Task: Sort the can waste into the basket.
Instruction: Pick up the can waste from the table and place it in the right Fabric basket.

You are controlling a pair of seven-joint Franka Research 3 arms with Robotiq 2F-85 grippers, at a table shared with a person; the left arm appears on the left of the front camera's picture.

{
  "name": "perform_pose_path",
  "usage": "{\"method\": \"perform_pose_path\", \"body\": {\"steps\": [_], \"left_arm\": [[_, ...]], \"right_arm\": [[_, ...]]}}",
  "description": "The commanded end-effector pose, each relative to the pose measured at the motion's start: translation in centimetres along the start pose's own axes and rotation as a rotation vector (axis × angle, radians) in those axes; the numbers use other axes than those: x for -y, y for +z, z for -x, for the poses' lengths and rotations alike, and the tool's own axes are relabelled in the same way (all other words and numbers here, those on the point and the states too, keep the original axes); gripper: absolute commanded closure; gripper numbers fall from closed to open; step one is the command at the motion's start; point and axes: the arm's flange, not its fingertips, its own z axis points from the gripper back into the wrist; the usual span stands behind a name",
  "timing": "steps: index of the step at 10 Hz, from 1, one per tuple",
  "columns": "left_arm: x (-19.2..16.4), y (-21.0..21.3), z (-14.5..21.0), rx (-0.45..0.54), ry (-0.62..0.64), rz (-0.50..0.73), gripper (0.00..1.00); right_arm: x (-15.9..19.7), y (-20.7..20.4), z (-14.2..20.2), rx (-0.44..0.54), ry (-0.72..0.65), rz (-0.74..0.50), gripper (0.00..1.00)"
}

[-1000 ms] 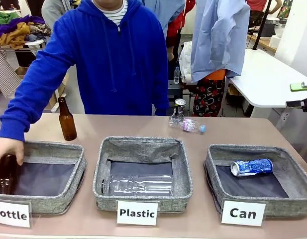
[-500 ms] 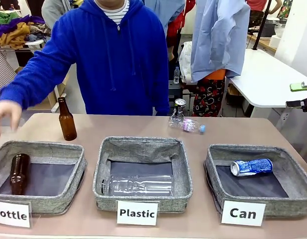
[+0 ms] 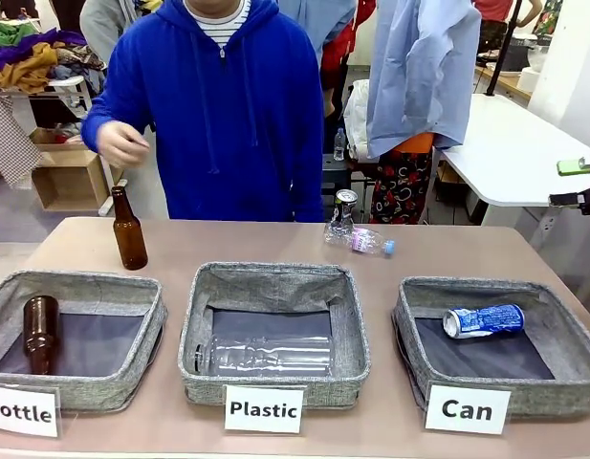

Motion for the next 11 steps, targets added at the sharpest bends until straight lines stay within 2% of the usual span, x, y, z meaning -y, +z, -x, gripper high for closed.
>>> {"method": "perform_pose_path", "body": {"steps": [1, 2, 3, 4, 6, 8, 9, 10, 11], "left_arm": [[-1.2, -5.8, 0.9, -0.099, -0.012, -0.023, 0.0], [-2.3, -9.6, 1.2, -0.175, 0.0, 0.006, 0.0], [-3.6, -12.7, 1.6, -0.221, 0.002, 0.004, 0.0], [-4.9, -15.9, 2.1, -0.259, 0.023, 0.002, 0.0], [-6.8, -21.6, 4.2, -0.276, 0.028, 0.046, 0.0], [-7.3, -24.5, 6.0, -0.248, 0.037, 0.146, 0.0], [-7.1, -25.0, 5.9, -0.211, 0.032, 0.185, 0.0], [-7.3, -25.1, 5.5, -0.169, 0.047, 0.19, 0.0], [-7.6, -25.0, 5.7, -0.265, 0.065, 0.135, 0.0]], "right_arm": [[0.0, 0.3, 0.1, -0.008, 0.022, 0.0, 0.0], [0.0, 0.0, 0.0, 0.0, 0.0, 0.0, 0.0], [-2.6, 1.5, -1.5, 0.116, 0.223, 0.088, 0.0], [-3.5, -2.0, -2.5, 0.186, 0.385, 0.145, 0.0], [-1.5, -11.3, -2.4, 0.187, 0.57, 0.175, 0.0], [0.0, -15.3, -1.6, 0.142, 0.586, 0.137, 0.0], [-0.7, -15.6, -1.0, 0.147, 0.593, 0.11, 0.0], [-2.2, -13.8, -0.3, 0.113, 0.537, 0.072, 0.0], [-0.8, -16.7, -0.8, 0.098, 0.579, 0.129, 0.0]]}}
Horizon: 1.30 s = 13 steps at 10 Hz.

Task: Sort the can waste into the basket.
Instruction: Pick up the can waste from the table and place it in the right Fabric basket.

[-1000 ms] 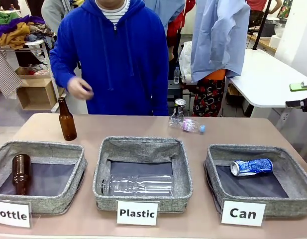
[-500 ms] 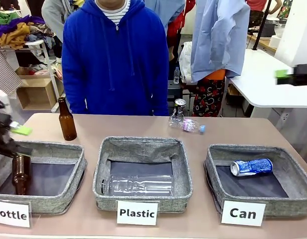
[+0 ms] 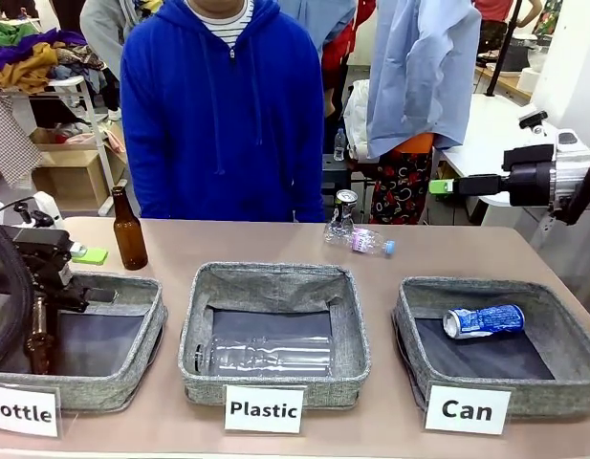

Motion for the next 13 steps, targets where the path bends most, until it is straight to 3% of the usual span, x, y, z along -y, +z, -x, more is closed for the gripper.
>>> {"method": "perform_pose_path", "body": {"steps": [1, 3, 4, 5, 6, 9, 11, 13], "left_arm": [[0.1, 0.1, 0.5, -0.043, 0.002, -0.027, 0.0], [0.1, 0.1, 0.5, -0.043, 0.002, -0.027, 0.0], [0.1, 0.1, 0.5, -0.043, 0.002, -0.027, 0.0], [0.1, 0.1, 0.5, -0.043, 0.002, -0.027, 0.0], [0.1, 0.1, 0.5, -0.043, 0.002, -0.027, 0.0], [0.1, 0.1, 0.5, -0.043, 0.002, -0.027, 0.0], [0.1, 0.1, 0.5, -0.043, 0.002, -0.027, 0.0], [0.1, 0.1, 0.5, -0.043, 0.002, -0.027, 0.0]], "right_arm": [[0.1, -0.1, -0.2, -0.007, 0.008, 0.021, 0.0], [0.0, 0.0, 0.0, -0.001, 0.001, 0.003, 0.0], [1.5, -1.7, 0.0, -0.02, 0.097, 0.07, 0.0], [2.8, -4.0, 0.8, -0.072, 0.173, 0.012, 0.0], [4.6, -6.1, 1.9, -0.085, 0.209, 0.031, 0.0], [8.3, -11.7, 4.1, -0.063, 0.324, 0.043, 0.0], [9.2, -14.7, 4.0, -0.002, 0.394, 0.094, 0.0], [10.3, -18.2, 3.5, 0.0, 0.425, 0.163, 0.0]]}}
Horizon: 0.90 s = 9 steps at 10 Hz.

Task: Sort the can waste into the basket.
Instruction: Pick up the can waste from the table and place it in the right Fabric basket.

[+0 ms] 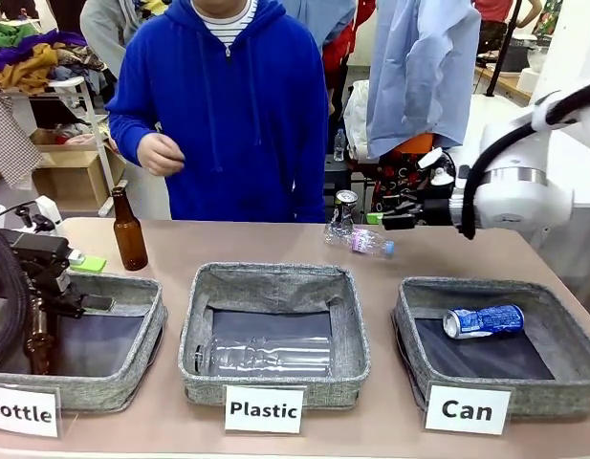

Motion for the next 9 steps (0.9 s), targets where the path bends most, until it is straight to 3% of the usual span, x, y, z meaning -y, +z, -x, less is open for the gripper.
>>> {"method": "perform_pose_path", "body": {"steps": [1, 9], "left_arm": [[0.3, 0.0, 0.2, -0.006, 0.001, -0.004, 0.0], [0.3, 0.0, 0.2, -0.006, 0.001, -0.004, 0.0]], "right_arm": [[0.5, -4.0, 0.3, -0.016, 0.055, 0.068, 0.0], [1.1, -9.8, 1.8, 0.038, 0.035, 0.121, 0.0]]}}
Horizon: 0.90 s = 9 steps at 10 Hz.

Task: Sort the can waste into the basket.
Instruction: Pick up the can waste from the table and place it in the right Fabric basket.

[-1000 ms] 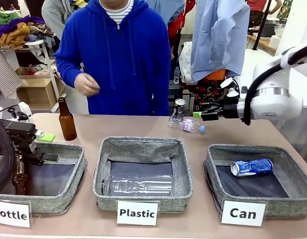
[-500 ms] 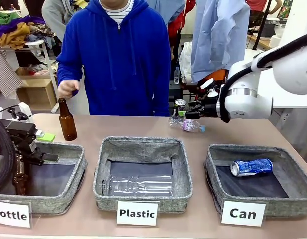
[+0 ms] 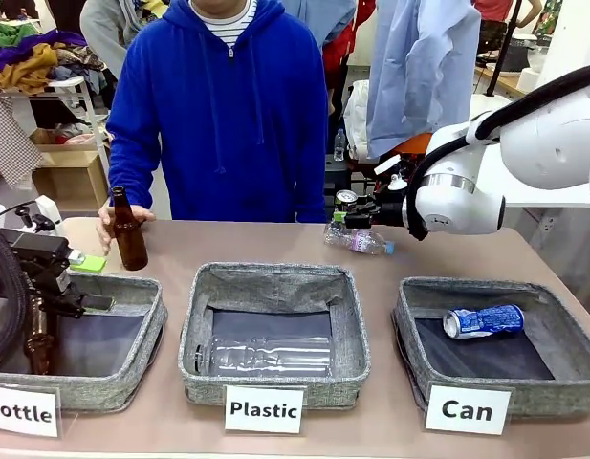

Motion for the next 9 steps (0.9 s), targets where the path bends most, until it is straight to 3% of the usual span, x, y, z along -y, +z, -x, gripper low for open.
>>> {"method": "perform_pose_path", "body": {"steps": [1, 3, 4, 5, 6, 7, 9], "left_arm": [[0.25, -0.01, 0.22, -0.005, 0.002, -0.004, 0.0], [0.25, -0.01, 0.22, -0.005, 0.002, -0.004, 0.0], [0.25, -0.01, 0.22, -0.005, 0.002, -0.004, 0.0], [0.25, -0.01, 0.22, -0.005, 0.002, -0.004, 0.0], [0.25, -0.01, 0.22, -0.005, 0.002, -0.004, 0.0], [0.25, -0.01, 0.22, -0.005, 0.002, -0.004, 0.0], [0.25, -0.01, 0.22, -0.005, 0.002, -0.004, 0.0]], "right_arm": [[0.05, -1.42, 0.27, 0.062, 0.025, 0.049, 0.0], [0.25, -1.67, 0.53, 0.069, -0.001, 0.045, 0.0], [0.26, -1.56, 0.57, 0.071, -0.012, 0.04, 0.17], [0.23, -1.62, 0.61, 0.074, -0.03, 0.036, 0.59], [0.19, -1.67, 0.67, 0.077, -0.034, 0.033, 0.76], [0.24, -1.75, 0.67, 0.082, -0.035, 0.032, 1.0], [0.31, -1.6, 0.54, 0.092, -0.042, 0.03, 1.0]]}}
